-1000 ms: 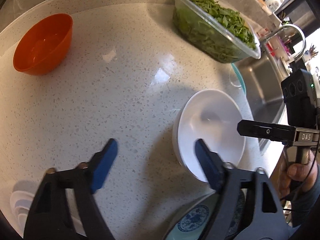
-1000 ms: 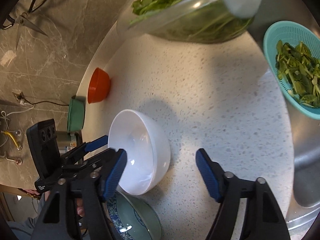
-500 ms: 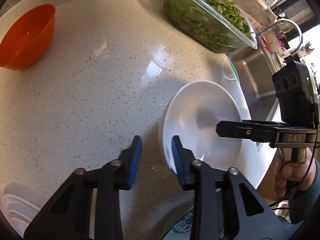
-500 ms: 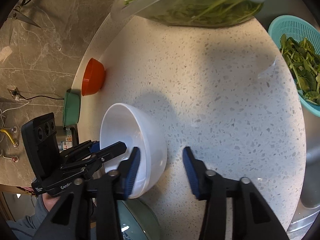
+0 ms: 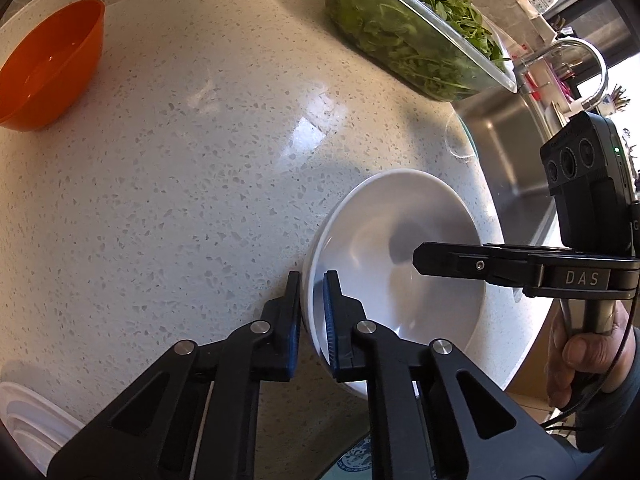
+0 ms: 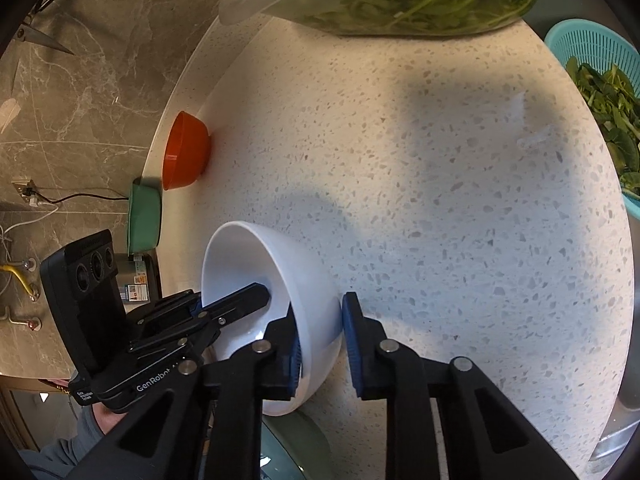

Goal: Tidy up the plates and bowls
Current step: 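Carry the white bowl into the patterned bowl and open grippers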

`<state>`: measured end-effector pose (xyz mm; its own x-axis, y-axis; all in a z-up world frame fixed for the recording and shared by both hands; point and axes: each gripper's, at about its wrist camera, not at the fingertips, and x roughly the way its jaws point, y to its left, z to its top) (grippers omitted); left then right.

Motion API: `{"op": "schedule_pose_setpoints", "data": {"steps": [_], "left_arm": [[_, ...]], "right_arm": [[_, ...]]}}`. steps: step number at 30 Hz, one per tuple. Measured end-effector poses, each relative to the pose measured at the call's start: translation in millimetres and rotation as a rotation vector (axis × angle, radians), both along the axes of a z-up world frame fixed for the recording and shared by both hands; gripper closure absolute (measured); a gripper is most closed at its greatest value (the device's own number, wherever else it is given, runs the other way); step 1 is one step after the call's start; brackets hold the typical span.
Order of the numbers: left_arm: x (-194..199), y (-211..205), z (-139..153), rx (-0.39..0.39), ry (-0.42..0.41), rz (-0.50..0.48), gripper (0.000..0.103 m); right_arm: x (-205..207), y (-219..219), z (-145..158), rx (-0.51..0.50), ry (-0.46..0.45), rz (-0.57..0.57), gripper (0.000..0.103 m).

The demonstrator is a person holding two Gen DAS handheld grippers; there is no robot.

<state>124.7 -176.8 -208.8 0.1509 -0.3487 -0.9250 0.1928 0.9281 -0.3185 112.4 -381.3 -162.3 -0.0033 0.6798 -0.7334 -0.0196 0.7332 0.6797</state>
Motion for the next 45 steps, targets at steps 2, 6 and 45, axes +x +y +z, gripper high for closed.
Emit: {"op": "schedule_pose_setpoints", "data": {"steps": [2, 6, 45], "left_arm": [[1, 1, -1, -0.007, 0.006, 0.010, 0.094], [4, 5, 0, -0.022, 0.015, 0.026, 0.095], [-130, 6, 56, -0.020, 0.030, -0.004, 0.094]], "right_arm": [[0, 1, 1, -0.001, 0.001, 0.001, 0.080], [1, 0, 0, 0.011, 0.017, -0.015, 0.080], [-107, 18, 57, 0.020, 0.070, 0.106, 0.078]]}}
